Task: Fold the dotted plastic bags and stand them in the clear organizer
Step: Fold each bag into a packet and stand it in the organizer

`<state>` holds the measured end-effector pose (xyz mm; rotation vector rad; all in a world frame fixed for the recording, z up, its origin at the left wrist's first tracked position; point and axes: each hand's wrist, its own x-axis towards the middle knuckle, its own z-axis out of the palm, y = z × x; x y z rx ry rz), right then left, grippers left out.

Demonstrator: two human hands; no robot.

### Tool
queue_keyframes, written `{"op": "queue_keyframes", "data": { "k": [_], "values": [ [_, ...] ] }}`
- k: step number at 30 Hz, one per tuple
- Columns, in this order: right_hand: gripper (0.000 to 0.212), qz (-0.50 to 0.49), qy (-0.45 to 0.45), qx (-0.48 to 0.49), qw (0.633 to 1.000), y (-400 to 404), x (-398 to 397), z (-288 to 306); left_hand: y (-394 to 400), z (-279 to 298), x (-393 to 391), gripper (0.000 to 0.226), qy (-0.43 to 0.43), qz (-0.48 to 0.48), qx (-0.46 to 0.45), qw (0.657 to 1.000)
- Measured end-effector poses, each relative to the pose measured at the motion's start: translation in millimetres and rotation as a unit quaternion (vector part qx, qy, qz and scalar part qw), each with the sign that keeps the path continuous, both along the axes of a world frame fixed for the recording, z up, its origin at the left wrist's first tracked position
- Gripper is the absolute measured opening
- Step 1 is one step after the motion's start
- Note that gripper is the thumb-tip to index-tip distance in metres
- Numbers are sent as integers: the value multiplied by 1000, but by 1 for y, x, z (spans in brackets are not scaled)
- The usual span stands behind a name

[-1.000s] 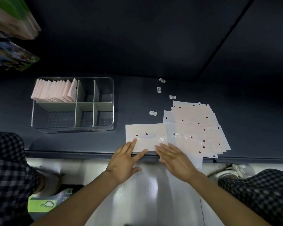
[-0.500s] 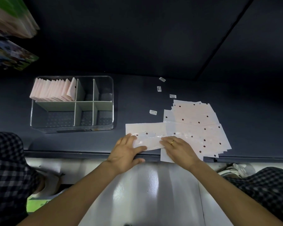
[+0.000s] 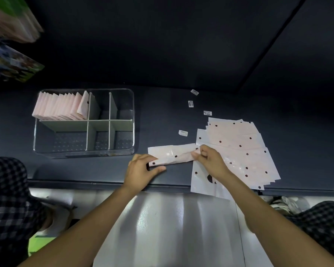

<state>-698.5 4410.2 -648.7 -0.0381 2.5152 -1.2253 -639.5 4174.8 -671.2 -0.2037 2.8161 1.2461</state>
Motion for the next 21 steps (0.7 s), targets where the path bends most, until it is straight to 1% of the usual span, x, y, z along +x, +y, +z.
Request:
{"op": "queue_keyframes", "data": {
  "k": [2,4,6,9,11,12,13,14,15,16,17,18,19,21],
  "values": [
    [41,-12,1,15,1000,-4,-5,-2,2,-1,-3,26,-15,60,11,998],
    [41,-29,6,47,998,-10,-11,-5,4,-1,-5,17,-35,99,32,994],
    [42,-50,4,83,995,-15,-15,-8,7,0,-9,22,-51,121,41,991],
    [44,-86,-11,118,989,-22,-22,-11,13,7,-13,15,-76,162,26,983],
    [46,-96,-17,142,985,-26,-26,-12,19,14,-12,17,-50,178,-2,983],
    [48,-98,-19,153,983,-27,-26,-12,23,16,-9,24,-12,168,-43,985],
    [48,-101,-19,161,982,-29,-27,-12,28,18,-5,31,35,133,-97,986],
    [49,-103,-22,167,980,-29,-28,-12,33,20,-1,36,87,78,-143,983],
    [49,-105,-25,171,979,-30,-28,-12,39,21,1,41,138,8,-175,975],
    [48,-106,-27,175,978,-31,-29,-13,44,18,2,45,170,-74,-196,963],
    [48,-105,-28,180,978,-31,-29,-13,49,15,3,51,161,-152,-217,951],
    [48,-105,-28,183,977,-31,-30,-13,52,11,3,59,120,-208,-247,939],
    [48,-106,-29,186,976,-31,-30,-13,52,6,1,68,67,-240,-276,928],
    [48,-113,-31,186,976,-31,-31,-14,49,-3,-4,77,-4,-252,-322,913]
  ]
}}
